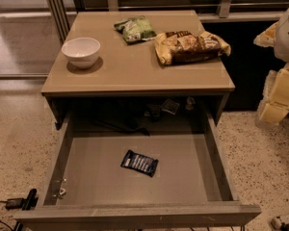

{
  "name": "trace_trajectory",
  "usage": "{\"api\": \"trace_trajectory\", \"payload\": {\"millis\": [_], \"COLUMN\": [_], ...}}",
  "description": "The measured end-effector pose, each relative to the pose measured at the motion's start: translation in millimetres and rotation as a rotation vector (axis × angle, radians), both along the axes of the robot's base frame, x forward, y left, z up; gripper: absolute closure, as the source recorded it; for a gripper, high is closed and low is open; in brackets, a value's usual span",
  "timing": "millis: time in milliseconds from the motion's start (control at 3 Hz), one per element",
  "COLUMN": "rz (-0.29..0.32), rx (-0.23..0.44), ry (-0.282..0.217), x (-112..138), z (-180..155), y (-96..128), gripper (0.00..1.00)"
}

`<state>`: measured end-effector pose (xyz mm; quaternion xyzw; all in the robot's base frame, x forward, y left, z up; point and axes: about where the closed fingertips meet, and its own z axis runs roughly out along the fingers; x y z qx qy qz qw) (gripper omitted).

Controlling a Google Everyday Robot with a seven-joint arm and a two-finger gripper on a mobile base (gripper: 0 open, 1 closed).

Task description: Pick rxbar blueberry from top drawer and place on counter

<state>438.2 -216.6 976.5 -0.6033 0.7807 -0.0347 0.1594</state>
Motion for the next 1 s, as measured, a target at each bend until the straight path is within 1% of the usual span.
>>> {"api": "trace_trajectory", "payload": {"millis": [333,667,1000], "rz": [0.0,0.011,0.009], "rx": [0.0,0.031,0.097], "ry": [0.0,-0.013,-0.011], "x": [0.0,-3.0,-4.2], "z": [0.0,-12.2,-46.1], "y": [0.0,7.5,21.3], "gripper": [0.0,0.0,0.0]}}
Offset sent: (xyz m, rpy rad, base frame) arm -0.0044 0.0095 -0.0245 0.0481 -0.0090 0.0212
